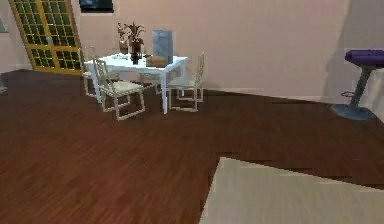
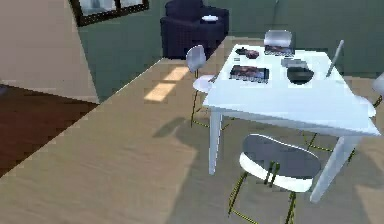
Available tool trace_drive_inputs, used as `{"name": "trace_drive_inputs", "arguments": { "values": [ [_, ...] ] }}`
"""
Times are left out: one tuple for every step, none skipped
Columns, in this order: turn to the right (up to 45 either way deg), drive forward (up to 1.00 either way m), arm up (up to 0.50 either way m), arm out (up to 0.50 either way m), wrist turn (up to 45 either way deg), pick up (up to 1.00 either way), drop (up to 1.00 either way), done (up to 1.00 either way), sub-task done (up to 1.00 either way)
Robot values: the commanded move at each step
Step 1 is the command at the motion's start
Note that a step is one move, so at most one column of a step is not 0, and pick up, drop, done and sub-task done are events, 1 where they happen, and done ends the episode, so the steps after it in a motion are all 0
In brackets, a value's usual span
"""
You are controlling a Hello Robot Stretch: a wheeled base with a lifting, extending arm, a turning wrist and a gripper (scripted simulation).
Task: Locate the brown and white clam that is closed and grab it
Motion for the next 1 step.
{"name": "trace_drive_inputs", "arguments": {
  "values": [
    [30.0, 0.00, 0.00, 0.00, 0.0, 0.00, 0.00, 0.00, 0.00]
  ]
}}
